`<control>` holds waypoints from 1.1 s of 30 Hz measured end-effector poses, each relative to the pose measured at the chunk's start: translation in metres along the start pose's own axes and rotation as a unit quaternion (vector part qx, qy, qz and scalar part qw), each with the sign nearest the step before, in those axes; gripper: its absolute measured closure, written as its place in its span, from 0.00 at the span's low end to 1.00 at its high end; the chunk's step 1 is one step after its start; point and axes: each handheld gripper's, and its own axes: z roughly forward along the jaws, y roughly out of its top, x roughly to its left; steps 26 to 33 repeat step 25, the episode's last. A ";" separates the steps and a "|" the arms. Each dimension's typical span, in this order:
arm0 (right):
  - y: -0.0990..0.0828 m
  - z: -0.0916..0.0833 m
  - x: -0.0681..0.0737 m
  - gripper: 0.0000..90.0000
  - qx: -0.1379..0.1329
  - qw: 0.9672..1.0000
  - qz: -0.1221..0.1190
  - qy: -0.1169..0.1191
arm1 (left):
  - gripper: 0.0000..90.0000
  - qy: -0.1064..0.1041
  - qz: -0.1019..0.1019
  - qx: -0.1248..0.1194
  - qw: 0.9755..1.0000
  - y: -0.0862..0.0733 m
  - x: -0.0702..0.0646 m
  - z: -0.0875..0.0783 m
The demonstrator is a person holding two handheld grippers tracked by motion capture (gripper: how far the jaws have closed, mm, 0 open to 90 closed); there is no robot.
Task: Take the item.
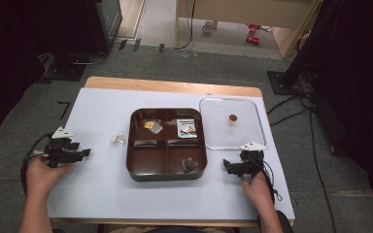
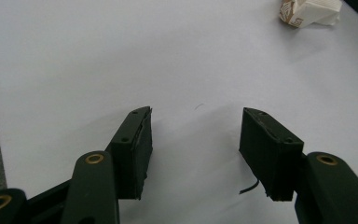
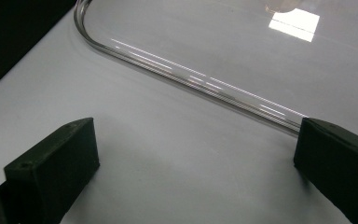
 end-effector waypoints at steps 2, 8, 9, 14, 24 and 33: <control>0.000 0.000 0.000 0.00 0.000 1.000 0.000 0.000 | 0.48 -0.005 -0.003 -0.008 1.000 -0.002 0.001 0.000; 0.000 0.000 0.000 0.00 0.000 1.000 -0.001 0.000 | 0.41 0.012 0.015 -0.056 0.998 -0.017 -0.007 0.003; 0.000 0.000 0.000 0.00 0.000 1.000 -0.001 0.000 | 0.40 0.011 0.016 -0.063 0.998 -0.019 -0.007 0.003; 0.000 0.000 0.000 0.00 0.001 1.000 0.000 0.000 | 0.39 0.017 0.017 -0.073 0.997 -0.022 -0.009 0.004; 0.000 0.000 0.000 0.00 0.000 1.000 0.000 0.000 | 0.36 0.031 0.013 -0.072 0.997 -0.022 -0.010 0.004; 0.000 0.000 0.000 0.00 0.000 1.000 0.000 0.000 | 0.28 0.031 0.013 -0.072 0.997 -0.022 -0.010 0.004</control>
